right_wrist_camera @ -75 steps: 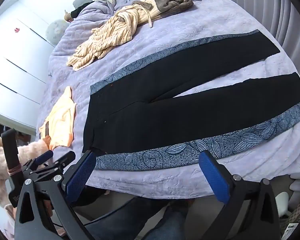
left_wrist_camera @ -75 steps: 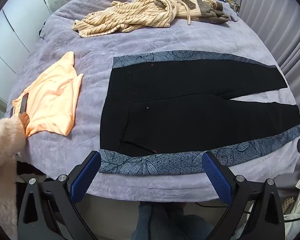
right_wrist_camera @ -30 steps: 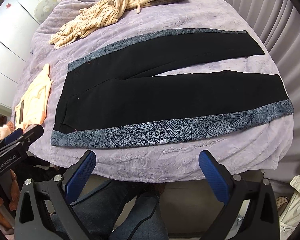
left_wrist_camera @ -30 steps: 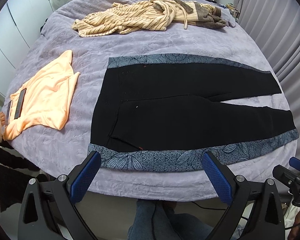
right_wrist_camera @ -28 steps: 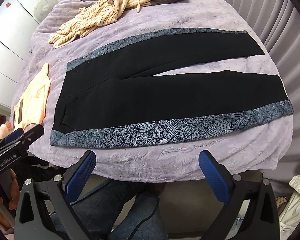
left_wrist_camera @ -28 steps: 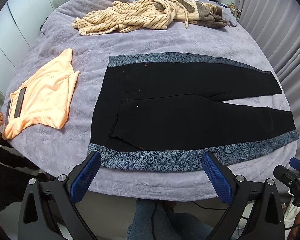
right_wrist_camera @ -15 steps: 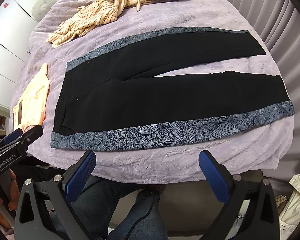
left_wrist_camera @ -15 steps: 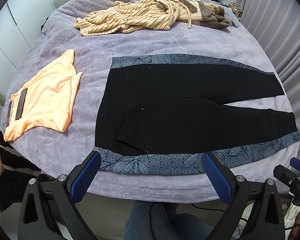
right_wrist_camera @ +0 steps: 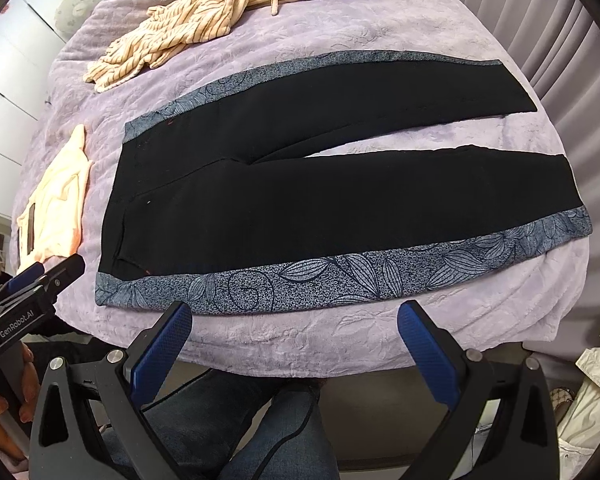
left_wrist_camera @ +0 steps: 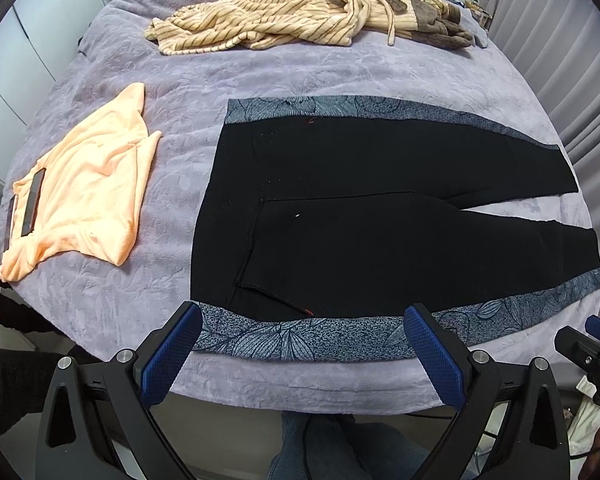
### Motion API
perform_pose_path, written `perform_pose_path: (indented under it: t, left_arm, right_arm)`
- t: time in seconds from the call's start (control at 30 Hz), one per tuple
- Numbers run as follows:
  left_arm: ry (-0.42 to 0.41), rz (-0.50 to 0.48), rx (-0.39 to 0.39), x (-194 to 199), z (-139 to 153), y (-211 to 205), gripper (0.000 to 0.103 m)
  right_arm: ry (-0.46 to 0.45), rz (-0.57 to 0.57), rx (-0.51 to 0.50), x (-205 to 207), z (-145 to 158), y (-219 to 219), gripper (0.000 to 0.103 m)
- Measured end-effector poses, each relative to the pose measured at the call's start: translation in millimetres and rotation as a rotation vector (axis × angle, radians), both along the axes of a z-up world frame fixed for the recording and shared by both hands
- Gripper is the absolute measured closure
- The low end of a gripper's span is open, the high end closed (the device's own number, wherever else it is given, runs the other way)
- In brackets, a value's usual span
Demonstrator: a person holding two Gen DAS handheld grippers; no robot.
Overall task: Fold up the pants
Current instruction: 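Lower both grippers toward the patterned side panel of the trousers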
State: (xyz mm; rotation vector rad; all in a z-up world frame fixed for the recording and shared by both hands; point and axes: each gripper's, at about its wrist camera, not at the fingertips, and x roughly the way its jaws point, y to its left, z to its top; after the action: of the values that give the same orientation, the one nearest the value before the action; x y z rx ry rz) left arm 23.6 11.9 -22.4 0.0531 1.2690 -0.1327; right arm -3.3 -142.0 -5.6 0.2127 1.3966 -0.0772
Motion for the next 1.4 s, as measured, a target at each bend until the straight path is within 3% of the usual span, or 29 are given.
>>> perform_pose_path:
  t: [0.53, 1.0, 1.4]
  left_arm:
    - [0.174, -0.067, 0.039, 33.1, -56.4, 9.3, 0.002]
    - [0.235, -0.001, 0.070, 22.0, -82.4, -15.2, 0.002]
    - [0.271, 0.021, 0.105, 14.8, -103.6, -15.0, 0.002]
  right_arm:
    - [0.146, -0.096, 0.023, 25.4, -55.2, 9.0, 0.000]
    - [0.202, -0.036, 0.026, 43.8, -66.6, -32.8, 0.000]
    - [0.238, -0.065, 0.127, 36.2, -95.8, -42.5, 0.000]
